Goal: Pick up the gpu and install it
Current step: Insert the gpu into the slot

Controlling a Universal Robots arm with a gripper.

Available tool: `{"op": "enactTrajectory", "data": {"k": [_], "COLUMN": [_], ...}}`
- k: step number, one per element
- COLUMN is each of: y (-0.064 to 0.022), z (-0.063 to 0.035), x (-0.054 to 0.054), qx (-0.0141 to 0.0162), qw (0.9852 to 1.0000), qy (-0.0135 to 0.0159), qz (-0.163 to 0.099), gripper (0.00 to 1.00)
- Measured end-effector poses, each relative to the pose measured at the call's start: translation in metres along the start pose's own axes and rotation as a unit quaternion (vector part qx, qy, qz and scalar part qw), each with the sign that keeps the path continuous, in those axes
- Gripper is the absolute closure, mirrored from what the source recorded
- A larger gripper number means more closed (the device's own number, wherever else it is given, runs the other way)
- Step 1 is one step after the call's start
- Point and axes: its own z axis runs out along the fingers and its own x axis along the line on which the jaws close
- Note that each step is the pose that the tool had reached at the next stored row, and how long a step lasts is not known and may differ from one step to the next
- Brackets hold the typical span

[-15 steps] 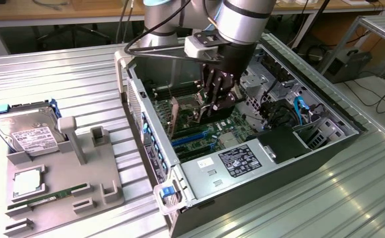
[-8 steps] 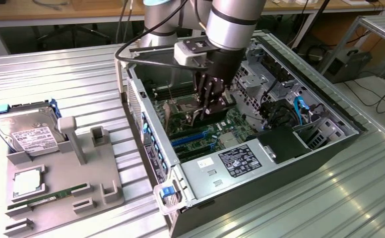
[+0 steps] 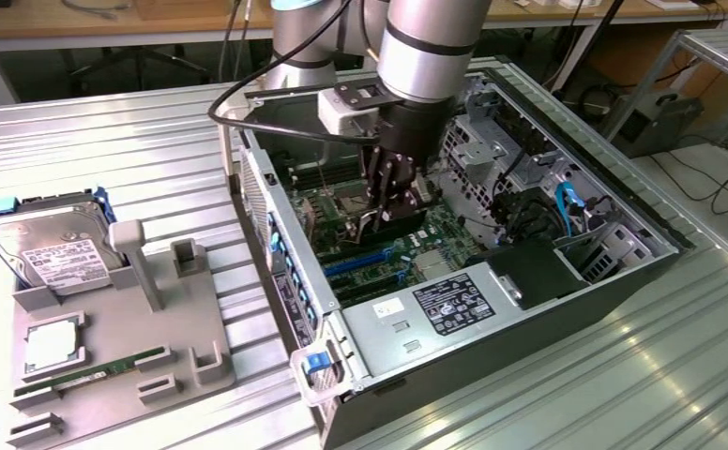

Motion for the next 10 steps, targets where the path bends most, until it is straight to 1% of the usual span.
{"op": "enactTrajectory", "data": {"k": [3,6,8,10], "y": [0.001,0.0025,0.0025,0.0025], "z": [0.0025,0.0044,0.0044,0.0046], "x": [-0.0002,-0.0004,-0.0004,-0.0004], "qx": [0.003,0.0051,0.0051,0.0052], "qw": [1.0,1.0,1.0,1.0], "qy": [0.0013,0.0026,0.0031,0.003], "qz": [0.003,0.007,0.007,0.007], "gripper": [0.74,0.74,0.74,0.74]}}
